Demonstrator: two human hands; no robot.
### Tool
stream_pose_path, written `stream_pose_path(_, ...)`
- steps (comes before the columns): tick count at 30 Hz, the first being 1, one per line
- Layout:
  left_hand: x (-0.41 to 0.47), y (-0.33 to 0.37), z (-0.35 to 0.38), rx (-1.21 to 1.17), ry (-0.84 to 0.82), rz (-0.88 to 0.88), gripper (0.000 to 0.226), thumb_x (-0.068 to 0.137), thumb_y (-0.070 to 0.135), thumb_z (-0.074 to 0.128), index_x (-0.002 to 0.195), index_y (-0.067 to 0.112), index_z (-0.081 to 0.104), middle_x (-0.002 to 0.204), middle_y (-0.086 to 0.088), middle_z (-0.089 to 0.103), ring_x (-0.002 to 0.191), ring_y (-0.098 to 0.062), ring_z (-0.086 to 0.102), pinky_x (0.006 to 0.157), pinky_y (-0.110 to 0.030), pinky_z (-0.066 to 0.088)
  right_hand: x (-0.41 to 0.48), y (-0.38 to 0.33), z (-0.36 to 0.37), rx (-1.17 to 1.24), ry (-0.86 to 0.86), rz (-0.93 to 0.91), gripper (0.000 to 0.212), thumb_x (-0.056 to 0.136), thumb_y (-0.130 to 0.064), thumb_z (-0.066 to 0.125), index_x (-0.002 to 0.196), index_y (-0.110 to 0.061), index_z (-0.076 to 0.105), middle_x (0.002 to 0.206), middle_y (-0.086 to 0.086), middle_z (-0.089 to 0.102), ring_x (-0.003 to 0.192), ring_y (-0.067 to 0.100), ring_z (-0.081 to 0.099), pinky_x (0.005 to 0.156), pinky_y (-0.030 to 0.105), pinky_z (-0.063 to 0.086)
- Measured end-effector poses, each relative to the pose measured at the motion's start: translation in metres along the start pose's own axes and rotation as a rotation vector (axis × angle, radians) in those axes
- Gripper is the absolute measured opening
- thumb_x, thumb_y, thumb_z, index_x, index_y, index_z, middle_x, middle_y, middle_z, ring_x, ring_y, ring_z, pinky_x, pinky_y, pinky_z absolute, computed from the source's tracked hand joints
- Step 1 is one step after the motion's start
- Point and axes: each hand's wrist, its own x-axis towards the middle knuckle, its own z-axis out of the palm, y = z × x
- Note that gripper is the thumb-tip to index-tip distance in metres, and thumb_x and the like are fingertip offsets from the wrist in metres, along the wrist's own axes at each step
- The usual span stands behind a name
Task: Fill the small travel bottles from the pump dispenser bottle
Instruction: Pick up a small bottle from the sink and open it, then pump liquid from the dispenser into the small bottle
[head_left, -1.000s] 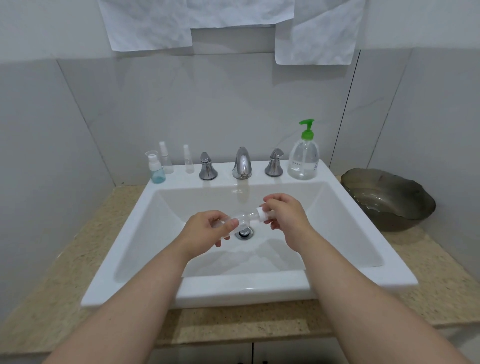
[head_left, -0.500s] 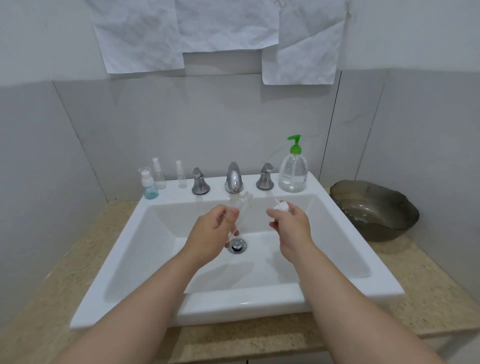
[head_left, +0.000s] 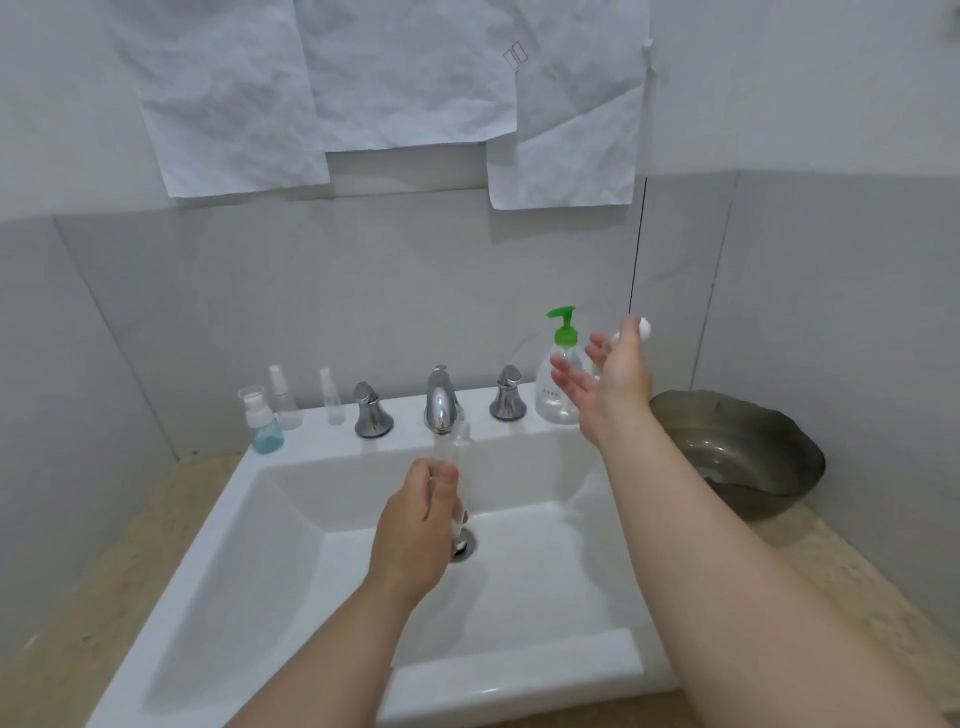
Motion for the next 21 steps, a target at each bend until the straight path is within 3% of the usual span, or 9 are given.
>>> stream_pose_path(5, 0.008, -0.005, 0.003, -0.072, -0.013, -0.039, 0.028, 0.111, 0.036, 0.038, 0.102, 0.021, 0.059, 0.068, 0.007, 0.065, 0.051, -0.013, 0.056, 0.053, -0.033, 0.048, 0.026, -0.016, 0.033, 0.12, -0.107, 0.012, 0.072, 0.102, -0.065, 0.038, 0.145, -0.008, 0.049, 0.155, 0.012, 0.042, 0.094, 0.037, 0.074, 0.077, 0.041, 0.062)
stream_pose_path(8, 0.013, -0.011, 0.004, -0.061, -0.02, -0.035, 0.027, 0.111, 0.036, 0.038, 0.102, 0.023, 0.06, 0.069, 0.008, 0.066, 0.054, -0.014, 0.058, 0.057, -0.035, 0.048, 0.042, -0.017, 0.041, 0.103, -0.127, 0.025, 0.072, 0.103, -0.064, 0.039, 0.146, -0.007, 0.047, 0.155, 0.018, 0.041, 0.103, 0.04, 0.07, 0.086, 0.042, 0.06)
stream_pose_path(13, 0.014, -0.008, 0.005, -0.073, -0.057, 0.022, 0.047, 0.098, 0.065, 0.039, 0.1, 0.022, 0.059, 0.068, 0.009, 0.064, 0.07, -0.029, 0.066, 0.057, -0.042, 0.051, 0.062, -0.021, 0.043, 0.199, -0.152, 0.059, 0.072, 0.103, -0.061, 0.042, 0.148, -0.005, 0.044, 0.156, 0.027, 0.035, 0.126, 0.046, 0.057, 0.105, 0.048, 0.05)
stream_pose_path(17, 0.014, -0.008, 0.003, -0.086, -0.052, 0.019, 0.043, 0.099, 0.06, 0.038, 0.1, 0.022, 0.059, 0.069, 0.009, 0.064, 0.071, -0.032, 0.066, 0.056, -0.044, 0.051, 0.062, -0.023, 0.046, 0.111, -0.145, 0.005, 0.065, 0.103, -0.059, 0.045, 0.139, -0.005, 0.049, 0.144, 0.026, 0.047, 0.114, 0.044, 0.063, 0.102, 0.047, 0.052)
stream_pose_path(21, 0.014, -0.007, 0.002, -0.081, -0.049, 0.017, 0.044, 0.104, 0.058, 0.037, 0.099, 0.02, 0.058, 0.068, 0.007, 0.065, 0.054, -0.018, 0.058, 0.057, -0.042, 0.05, 0.045, -0.029, 0.043, 0.07, -0.166, -0.04, 0.065, 0.103, -0.058, 0.046, 0.141, -0.005, 0.048, 0.137, 0.024, 0.051, 0.112, 0.044, 0.066, 0.104, 0.048, 0.053)
